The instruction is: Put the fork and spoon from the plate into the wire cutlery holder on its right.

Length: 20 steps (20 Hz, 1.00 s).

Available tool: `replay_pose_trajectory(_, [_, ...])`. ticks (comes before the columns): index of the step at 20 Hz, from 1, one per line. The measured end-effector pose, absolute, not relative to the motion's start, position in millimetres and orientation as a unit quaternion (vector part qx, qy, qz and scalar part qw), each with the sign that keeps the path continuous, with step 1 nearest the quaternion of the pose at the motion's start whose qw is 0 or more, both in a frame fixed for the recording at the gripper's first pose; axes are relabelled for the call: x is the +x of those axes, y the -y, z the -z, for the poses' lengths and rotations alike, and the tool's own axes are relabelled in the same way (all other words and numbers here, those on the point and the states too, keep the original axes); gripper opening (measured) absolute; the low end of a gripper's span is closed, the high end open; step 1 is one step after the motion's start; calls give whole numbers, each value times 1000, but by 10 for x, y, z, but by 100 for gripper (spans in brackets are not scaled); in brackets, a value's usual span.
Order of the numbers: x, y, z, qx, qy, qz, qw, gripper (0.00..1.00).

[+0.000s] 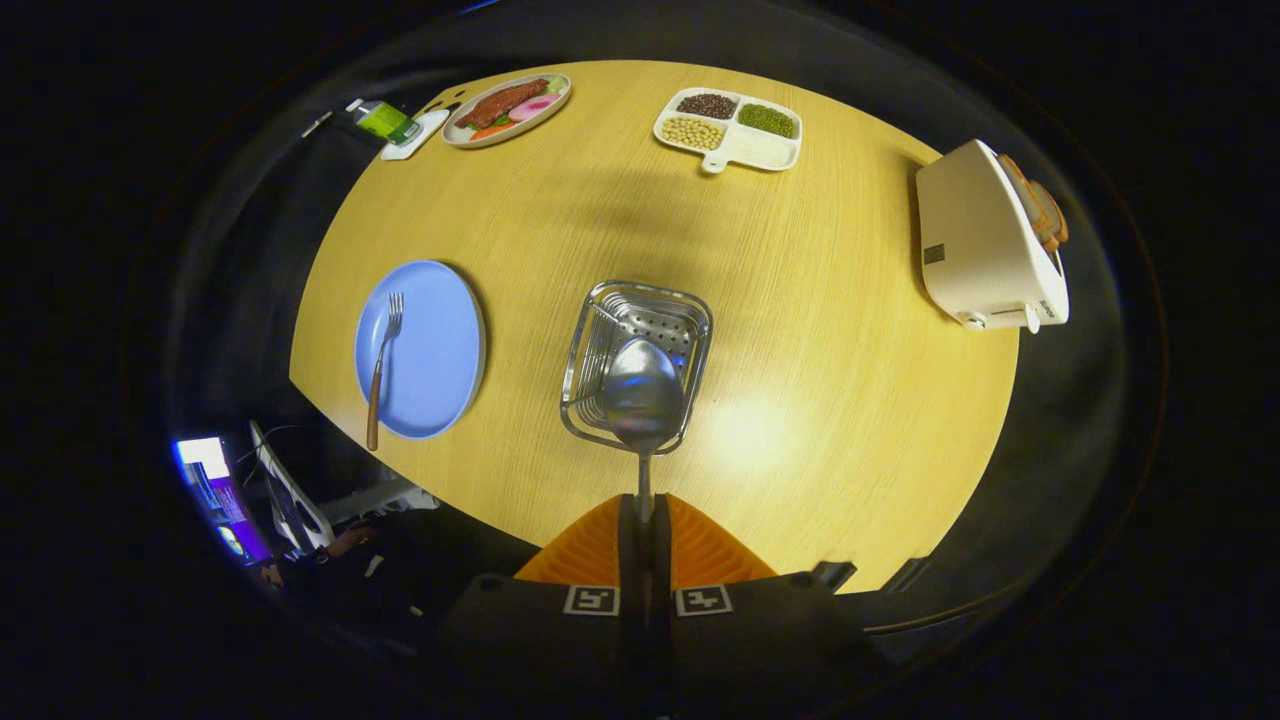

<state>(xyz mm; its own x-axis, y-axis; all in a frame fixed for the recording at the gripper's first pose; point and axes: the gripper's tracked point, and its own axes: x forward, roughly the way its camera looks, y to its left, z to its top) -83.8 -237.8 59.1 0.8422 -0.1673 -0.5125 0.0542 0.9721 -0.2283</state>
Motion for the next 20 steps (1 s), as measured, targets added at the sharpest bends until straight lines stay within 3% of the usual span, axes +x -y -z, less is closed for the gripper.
replay_pose_trajectory(8, [-574, 2472, -589, -142, -338, 74, 928, 7])
replay_pose_trajectory(20, [-449, 2490, -682, -139, -333, 80, 929, 11])
